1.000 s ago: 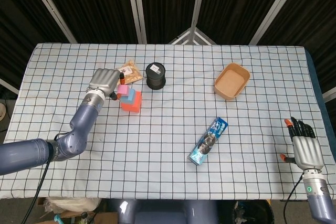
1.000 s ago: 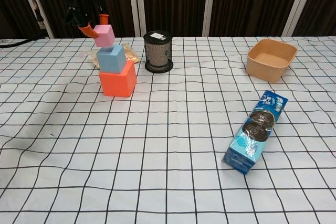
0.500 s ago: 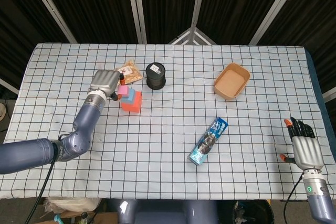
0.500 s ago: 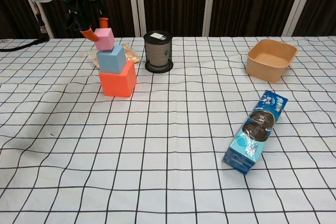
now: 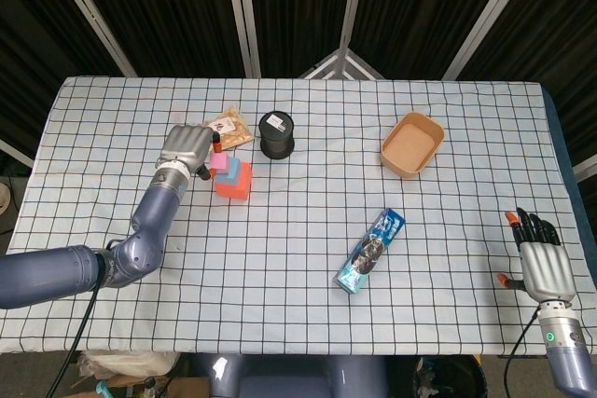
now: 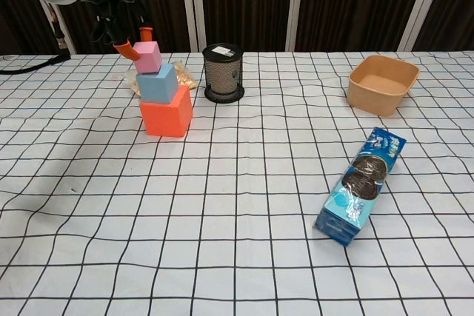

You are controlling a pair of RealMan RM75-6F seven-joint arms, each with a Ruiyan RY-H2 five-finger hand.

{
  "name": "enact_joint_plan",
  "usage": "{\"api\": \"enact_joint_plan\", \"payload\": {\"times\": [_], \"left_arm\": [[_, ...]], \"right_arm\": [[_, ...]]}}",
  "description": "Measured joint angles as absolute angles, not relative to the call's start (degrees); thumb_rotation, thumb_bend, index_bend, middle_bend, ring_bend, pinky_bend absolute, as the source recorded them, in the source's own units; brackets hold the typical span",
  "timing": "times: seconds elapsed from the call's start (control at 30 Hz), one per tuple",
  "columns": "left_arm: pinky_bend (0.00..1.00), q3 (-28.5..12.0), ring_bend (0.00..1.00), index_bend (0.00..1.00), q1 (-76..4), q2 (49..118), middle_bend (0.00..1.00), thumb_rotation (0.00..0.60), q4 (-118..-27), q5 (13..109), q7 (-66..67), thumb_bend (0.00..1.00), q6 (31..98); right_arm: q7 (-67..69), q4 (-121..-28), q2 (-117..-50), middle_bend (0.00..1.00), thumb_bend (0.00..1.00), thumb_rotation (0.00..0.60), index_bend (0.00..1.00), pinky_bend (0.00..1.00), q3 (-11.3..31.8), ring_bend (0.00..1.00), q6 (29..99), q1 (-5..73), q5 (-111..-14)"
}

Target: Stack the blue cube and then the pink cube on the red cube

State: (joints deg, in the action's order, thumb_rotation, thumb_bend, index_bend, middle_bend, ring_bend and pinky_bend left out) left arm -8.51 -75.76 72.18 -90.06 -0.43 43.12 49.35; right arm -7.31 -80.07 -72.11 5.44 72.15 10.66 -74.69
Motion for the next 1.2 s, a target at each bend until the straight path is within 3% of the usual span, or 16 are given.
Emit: {"api": "enact_joint_plan", "payload": {"times": [0.83,1.2], "left_arm": [[0.63,-8.43,0.66,0.46,-75.64,73.52,0.86,0.6,-88.32,-0.1,43.25,0.42,48.92],[0.63,-8.24,0.66,0.4,-75.81,73.81,0.86,0.6,-88.06,-0.42,43.84,0.42,48.99]], "right_arm": [[-7.61,-80.0,-72.26,0.0,0.11,0.6,0.02,0.09,5.35,0.0,71.79,10.81,-74.55],[-7.67,-80.04,-72.22,0.0,0.11,0.6,0.02,0.09,5.33,0.0,71.55,10.85,-74.36]]}}
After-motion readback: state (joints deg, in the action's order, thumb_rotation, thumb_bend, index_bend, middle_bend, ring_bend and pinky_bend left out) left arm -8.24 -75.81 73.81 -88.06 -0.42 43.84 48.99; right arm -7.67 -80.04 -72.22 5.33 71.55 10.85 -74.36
